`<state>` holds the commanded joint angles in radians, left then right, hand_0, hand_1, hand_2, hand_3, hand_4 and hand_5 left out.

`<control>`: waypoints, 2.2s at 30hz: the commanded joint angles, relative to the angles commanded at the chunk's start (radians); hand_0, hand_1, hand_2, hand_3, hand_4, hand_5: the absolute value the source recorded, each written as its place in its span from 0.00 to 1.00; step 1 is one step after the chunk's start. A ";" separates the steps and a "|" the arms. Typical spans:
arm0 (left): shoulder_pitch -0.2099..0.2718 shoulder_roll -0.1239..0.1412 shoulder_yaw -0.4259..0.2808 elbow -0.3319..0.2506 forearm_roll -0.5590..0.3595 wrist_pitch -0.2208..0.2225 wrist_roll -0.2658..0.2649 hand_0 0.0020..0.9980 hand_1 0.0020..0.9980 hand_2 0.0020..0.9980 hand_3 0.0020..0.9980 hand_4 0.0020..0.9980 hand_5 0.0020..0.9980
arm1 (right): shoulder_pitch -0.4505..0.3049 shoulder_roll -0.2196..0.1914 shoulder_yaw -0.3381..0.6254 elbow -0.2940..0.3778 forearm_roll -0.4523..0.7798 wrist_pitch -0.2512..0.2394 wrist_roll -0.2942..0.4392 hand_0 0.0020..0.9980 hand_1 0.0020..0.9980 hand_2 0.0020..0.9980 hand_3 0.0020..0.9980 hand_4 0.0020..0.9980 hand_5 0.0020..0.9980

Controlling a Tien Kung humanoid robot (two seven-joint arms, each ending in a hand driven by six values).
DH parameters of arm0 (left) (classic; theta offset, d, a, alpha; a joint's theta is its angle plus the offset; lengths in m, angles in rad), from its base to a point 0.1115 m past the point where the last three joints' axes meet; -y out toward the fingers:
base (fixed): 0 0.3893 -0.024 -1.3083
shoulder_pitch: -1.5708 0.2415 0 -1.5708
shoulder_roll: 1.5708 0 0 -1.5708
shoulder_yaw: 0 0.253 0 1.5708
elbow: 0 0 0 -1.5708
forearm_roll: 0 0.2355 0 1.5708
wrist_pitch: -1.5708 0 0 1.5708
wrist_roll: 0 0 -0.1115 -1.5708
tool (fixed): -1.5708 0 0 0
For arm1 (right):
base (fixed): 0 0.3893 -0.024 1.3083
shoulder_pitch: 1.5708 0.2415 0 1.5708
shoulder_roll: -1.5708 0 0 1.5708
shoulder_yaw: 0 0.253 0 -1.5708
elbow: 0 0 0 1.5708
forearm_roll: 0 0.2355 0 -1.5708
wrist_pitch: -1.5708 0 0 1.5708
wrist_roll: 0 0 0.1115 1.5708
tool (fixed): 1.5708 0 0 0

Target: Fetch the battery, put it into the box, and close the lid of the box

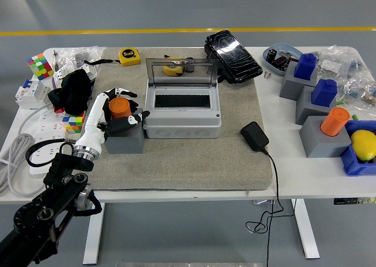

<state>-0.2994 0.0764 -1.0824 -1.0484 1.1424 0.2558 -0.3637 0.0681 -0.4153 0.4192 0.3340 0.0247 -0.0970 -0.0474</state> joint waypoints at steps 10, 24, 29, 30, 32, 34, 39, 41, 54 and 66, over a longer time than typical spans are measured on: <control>-0.015 -0.017 0.008 0.022 -0.042 0.009 -0.025 0.14 0.14 0.18 0.22 0.74 0.00 | 0.000 0.000 -0.001 0.001 -0.001 -0.002 0.003 0.58 0.59 0.57 0.55 0.92 0.48; -0.042 0.012 -0.007 -0.089 0.076 -0.004 0.037 0.13 0.12 0.16 0.20 0.73 0.00 | 0.003 -0.001 -0.006 0.000 0.003 -0.004 0.004 0.58 0.59 0.57 0.54 0.92 0.48; -0.106 0.056 0.069 -0.165 0.216 -0.010 0.113 0.15 0.13 0.16 0.21 0.75 0.00 | 0.006 -0.002 -0.010 0.000 0.004 -0.004 0.005 0.58 0.59 0.57 0.55 0.92 0.48; -0.130 0.065 0.097 -0.174 0.254 -0.010 0.133 0.15 0.13 0.16 0.21 0.75 0.00 | 0.007 -0.003 -0.010 0.000 0.004 -0.004 0.005 0.58 0.59 0.57 0.55 0.92 0.48; -0.175 0.072 0.148 -0.177 0.319 -0.004 0.159 0.15 0.13 0.16 0.21 0.77 0.00 | 0.008 -0.003 -0.011 0.001 0.004 -0.004 0.005 0.58 0.60 0.57 0.55 0.93 0.48; -0.227 0.071 0.202 -0.167 0.376 -0.001 0.191 0.15 0.13 0.16 0.21 0.77 0.00 | 0.010 -0.004 -0.015 0.001 0.004 -0.004 0.005 0.58 0.60 0.57 0.55 0.93 0.48; -0.338 0.051 0.306 -0.120 0.489 -0.014 0.273 0.15 0.13 0.17 0.21 0.82 0.00 | 0.015 -0.006 -0.020 0.002 0.005 -0.005 0.005 0.58 0.60 0.57 0.55 0.92 0.48; -0.377 0.038 0.343 -0.095 0.526 -0.021 0.305 0.15 0.13 0.17 0.21 0.82 0.00 | 0.014 -0.005 -0.022 0.001 0.007 -0.005 0.005 0.58 0.60 0.57 0.55 0.92 0.48; -0.530 -0.076 0.498 0.060 0.637 -0.047 0.415 0.18 0.15 0.17 0.23 0.93 0.00 | 0.007 -0.003 -0.031 0.001 0.013 -0.005 0.004 0.58 0.60 0.57 0.55 0.92 0.48; -0.575 -0.076 0.547 0.186 0.660 -0.041 0.412 0.21 0.18 0.20 0.26 1.00 0.08 | 0.006 -0.003 -0.039 0.002 0.016 -0.006 0.004 0.58 0.60 0.57 0.54 0.92 0.48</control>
<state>-0.8743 0.0000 -0.5355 -0.8626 1.8022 0.2143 0.0486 0.0744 -0.4179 0.3797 0.3355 0.0403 -0.1026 -0.0433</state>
